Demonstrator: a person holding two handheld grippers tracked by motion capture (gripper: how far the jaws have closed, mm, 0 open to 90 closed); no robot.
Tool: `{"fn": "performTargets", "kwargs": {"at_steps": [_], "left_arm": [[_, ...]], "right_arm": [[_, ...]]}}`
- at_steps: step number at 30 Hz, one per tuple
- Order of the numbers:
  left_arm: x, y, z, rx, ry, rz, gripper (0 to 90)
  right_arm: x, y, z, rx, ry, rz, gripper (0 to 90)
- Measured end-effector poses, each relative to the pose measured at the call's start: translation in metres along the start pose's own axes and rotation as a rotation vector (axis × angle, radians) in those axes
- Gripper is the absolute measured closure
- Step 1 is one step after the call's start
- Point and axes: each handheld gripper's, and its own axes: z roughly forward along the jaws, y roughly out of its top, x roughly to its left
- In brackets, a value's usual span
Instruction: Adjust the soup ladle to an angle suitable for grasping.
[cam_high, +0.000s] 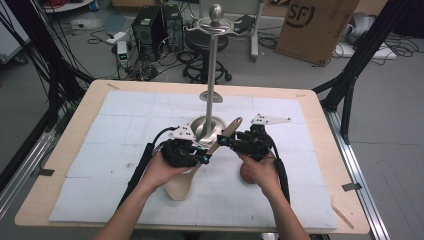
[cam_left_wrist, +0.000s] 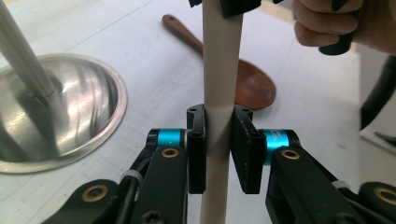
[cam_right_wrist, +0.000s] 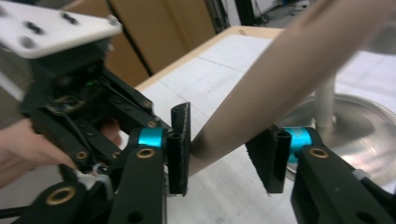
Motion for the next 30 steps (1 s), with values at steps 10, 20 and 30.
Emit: {"fn": "performTargets", "kwargs": {"at_steps": [10,20,30], "left_arm": [[0.005,0.003,-0.015,-0.086,-0.094,-0.032,62.4],[0.002,0.004,-0.017,-0.133,-0.185,-0.037,60.6],[0.000,0.005,-0.011,-0.145,-0.218,-0.039,66.1]], "right_arm": [[0.019,0.029,0.004,-0.020,0.118,-0.045,72.8],[0.036,0.051,0.004,-0.068,0.157,-0.125,74.1],[0.039,0.052,0.005,-0.074,0.201,-0.141,74.1]]}}
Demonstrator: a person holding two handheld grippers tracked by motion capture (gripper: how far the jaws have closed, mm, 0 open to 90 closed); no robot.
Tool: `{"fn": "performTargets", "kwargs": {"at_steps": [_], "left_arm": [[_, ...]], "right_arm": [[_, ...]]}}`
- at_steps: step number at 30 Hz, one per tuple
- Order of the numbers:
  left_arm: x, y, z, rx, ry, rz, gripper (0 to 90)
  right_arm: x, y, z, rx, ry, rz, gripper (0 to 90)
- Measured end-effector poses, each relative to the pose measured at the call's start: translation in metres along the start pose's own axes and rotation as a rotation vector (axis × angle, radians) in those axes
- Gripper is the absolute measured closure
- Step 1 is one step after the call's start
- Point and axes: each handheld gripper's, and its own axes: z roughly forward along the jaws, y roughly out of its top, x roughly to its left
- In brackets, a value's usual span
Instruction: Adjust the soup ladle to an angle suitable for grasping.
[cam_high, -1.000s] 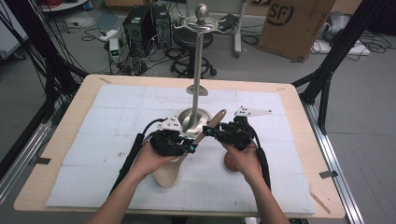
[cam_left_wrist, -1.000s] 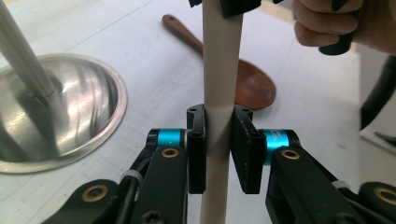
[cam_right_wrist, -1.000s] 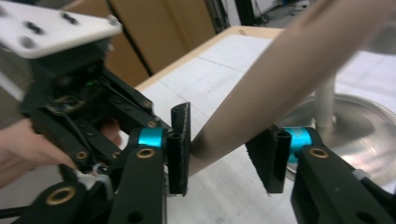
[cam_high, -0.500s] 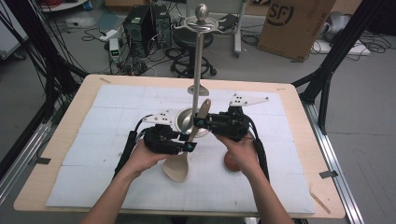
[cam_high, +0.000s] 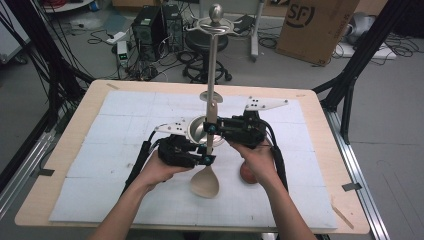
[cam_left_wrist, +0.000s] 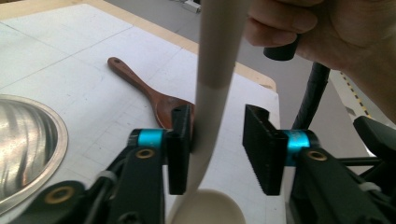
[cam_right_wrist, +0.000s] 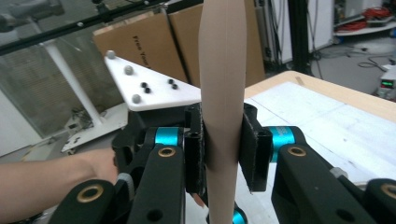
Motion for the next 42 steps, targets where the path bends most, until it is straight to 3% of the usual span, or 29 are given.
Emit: {"fn": "performTargets", "kwargs": {"at_steps": [3,6,9,17,23,29,42], "left_arm": [[0.000,0.000,0.000,-0.009,0.010,0.005,75.0],[-0.001,0.001,0.000,-0.011,0.026,0.019,76.8],[-0.002,0.002,0.000,-0.016,0.025,0.017,78.3],[-0.001,0.004,-0.002,-0.039,0.058,0.024,78.4],[0.000,0.008,-0.004,-0.032,0.073,0.041,78.4],[-0.001,0.016,-0.007,-0.031,0.088,0.055,78.4],[-0.001,0.032,-0.018,-0.052,0.129,0.079,78.4]], "right_arm": [[0.001,0.000,0.001,0.005,0.013,-0.005,74.1],[0.002,0.000,0.000,0.003,0.007,-0.016,73.6],[0.001,-0.001,-0.003,-0.001,-0.008,-0.025,65.4],[-0.001,-0.008,-0.019,-0.013,-0.036,-0.033,58.4],[-0.005,-0.018,-0.035,-0.008,-0.087,-0.029,47.8],[-0.007,-0.028,-0.047,0.001,-0.122,-0.054,40.4],[-0.010,-0.051,-0.076,0.007,-0.198,-0.051,32.9]]}}
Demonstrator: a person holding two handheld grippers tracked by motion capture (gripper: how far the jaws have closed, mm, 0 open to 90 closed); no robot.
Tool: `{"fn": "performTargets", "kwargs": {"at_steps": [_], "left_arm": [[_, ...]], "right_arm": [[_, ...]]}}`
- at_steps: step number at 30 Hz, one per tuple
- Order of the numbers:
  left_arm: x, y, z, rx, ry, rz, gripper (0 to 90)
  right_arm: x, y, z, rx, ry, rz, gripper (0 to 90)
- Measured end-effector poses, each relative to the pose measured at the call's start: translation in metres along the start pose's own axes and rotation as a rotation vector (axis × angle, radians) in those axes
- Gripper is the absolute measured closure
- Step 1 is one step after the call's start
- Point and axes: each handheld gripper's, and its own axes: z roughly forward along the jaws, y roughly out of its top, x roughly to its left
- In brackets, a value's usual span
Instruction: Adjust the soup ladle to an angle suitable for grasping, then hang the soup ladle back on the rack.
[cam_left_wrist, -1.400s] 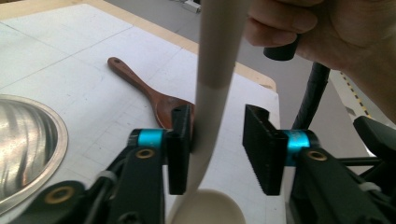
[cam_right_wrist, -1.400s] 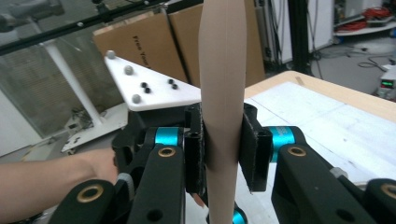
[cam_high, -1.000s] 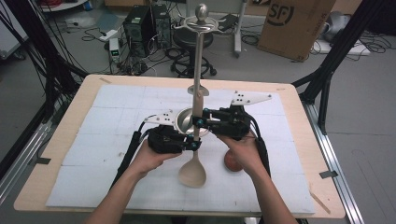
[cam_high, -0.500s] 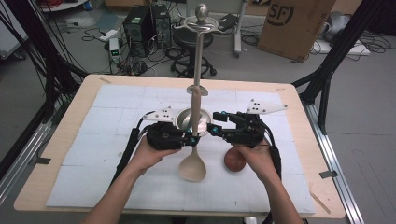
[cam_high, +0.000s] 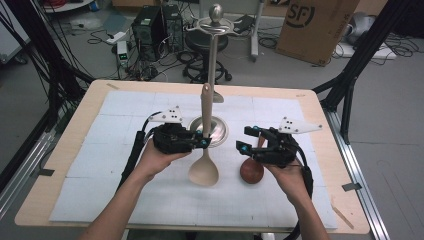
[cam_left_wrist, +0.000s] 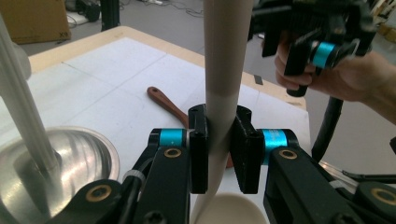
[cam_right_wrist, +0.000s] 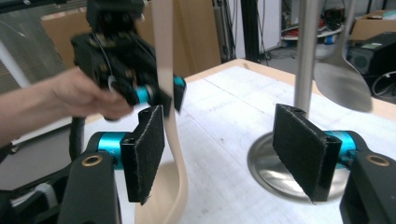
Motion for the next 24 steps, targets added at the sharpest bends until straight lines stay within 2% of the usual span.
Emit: {"fn": "performTargets", "kwargs": {"at_steps": [2,14,24], "left_arm": [[0.000,0.004,-0.001,-0.007,0.008,0.004,78.4],[0.005,0.019,-0.005,-0.019,0.033,0.018,78.4],[0.008,0.039,-0.007,-0.025,0.059,0.032,78.4]], "right_arm": [[-0.001,-0.004,-0.004,0.005,-0.015,-0.009,32.5],[-0.008,-0.025,-0.023,0.013,-0.076,0.008,29.8],[-0.010,-0.033,-0.030,0.022,-0.098,0.018,29.0]]}}
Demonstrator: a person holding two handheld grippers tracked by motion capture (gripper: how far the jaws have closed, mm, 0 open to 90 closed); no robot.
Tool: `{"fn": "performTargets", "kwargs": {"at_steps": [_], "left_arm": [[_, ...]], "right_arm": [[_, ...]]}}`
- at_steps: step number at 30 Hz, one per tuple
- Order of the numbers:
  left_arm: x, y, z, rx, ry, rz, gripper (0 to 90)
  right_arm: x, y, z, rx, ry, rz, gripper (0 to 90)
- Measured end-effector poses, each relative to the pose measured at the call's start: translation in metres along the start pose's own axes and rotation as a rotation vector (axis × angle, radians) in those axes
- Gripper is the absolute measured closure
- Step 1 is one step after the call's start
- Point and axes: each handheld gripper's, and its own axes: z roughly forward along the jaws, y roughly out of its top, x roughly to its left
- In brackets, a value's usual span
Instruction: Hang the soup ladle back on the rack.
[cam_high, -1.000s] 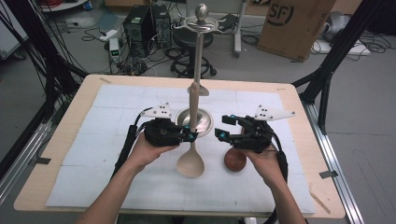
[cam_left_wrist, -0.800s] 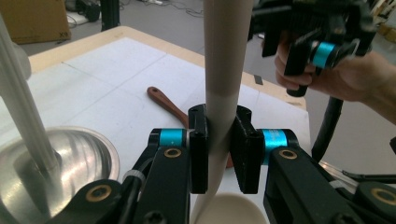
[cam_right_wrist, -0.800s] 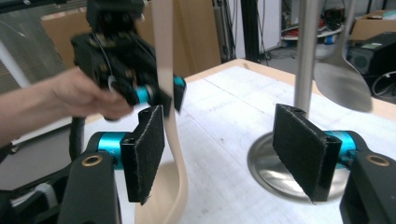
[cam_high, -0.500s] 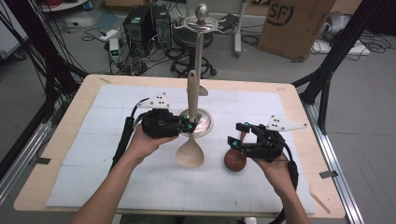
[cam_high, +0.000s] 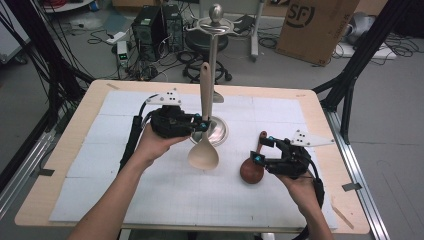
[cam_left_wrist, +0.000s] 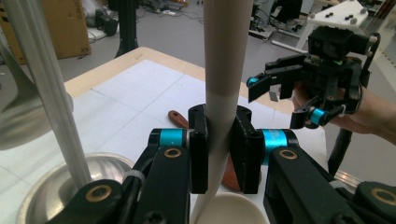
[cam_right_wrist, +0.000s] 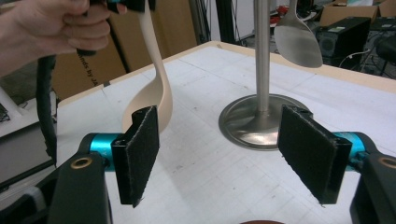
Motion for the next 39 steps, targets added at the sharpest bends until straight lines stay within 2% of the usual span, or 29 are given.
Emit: {"fn": "performTargets", "kwargs": {"at_steps": [6,19,28,39], "left_arm": [[0.004,0.017,0.002,0.003,0.018,0.018,78.4],[0.010,0.046,0.006,-0.009,0.047,0.026,78.4],[0.016,0.046,0.013,0.013,0.065,0.018,78.3],[0.019,0.046,0.014,0.006,0.083,0.015,78.3]], "right_arm": [[-0.001,0.000,-0.001,-0.003,-0.007,0.004,28.7],[-0.002,-0.002,-0.002,-0.001,-0.010,-0.002,28.2],[-0.003,-0.002,-0.005,-0.014,-0.015,-0.005,27.9],[-0.004,-0.002,-0.009,-0.023,-0.017,-0.005,27.9]]}}
